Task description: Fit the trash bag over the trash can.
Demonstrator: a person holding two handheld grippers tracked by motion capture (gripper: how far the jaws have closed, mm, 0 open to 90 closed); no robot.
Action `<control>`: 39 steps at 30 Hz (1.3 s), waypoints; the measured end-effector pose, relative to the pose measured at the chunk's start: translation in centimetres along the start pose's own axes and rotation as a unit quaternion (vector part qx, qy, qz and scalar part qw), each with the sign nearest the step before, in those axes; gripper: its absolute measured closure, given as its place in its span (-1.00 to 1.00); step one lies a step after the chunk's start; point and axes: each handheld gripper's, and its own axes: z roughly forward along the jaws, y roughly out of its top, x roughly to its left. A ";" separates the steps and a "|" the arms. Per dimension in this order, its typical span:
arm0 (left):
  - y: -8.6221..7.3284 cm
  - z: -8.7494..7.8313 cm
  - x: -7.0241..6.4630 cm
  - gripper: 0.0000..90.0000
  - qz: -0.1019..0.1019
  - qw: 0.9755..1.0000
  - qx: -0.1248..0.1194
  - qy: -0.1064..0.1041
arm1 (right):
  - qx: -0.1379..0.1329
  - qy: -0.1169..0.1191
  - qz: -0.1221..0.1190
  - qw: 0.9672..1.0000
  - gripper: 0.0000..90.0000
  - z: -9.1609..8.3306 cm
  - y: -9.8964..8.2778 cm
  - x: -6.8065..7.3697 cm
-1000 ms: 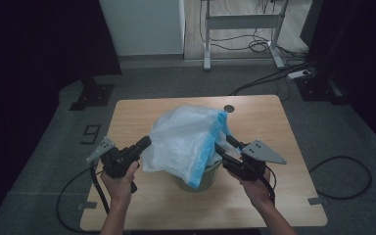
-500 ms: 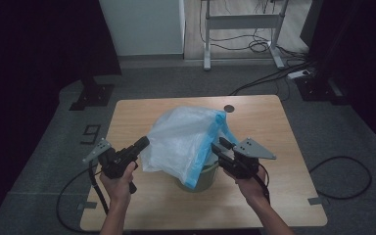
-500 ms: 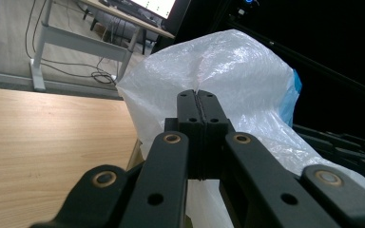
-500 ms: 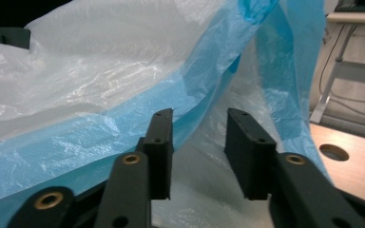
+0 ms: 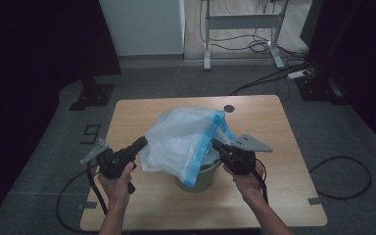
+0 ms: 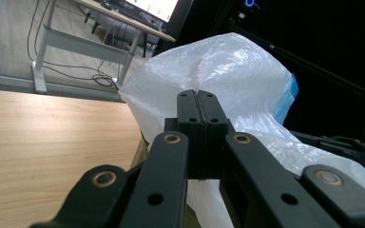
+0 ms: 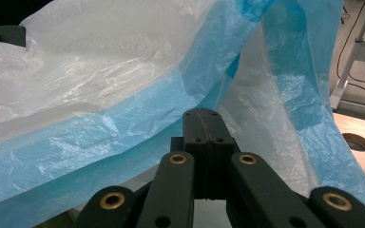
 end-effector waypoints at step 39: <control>-0.6 -0.3 0.9 0.98 -0.021 1.000 -0.013 -0.014 | 0.017 0.005 0.034 0.999 0.75 1.0 0.5 0.1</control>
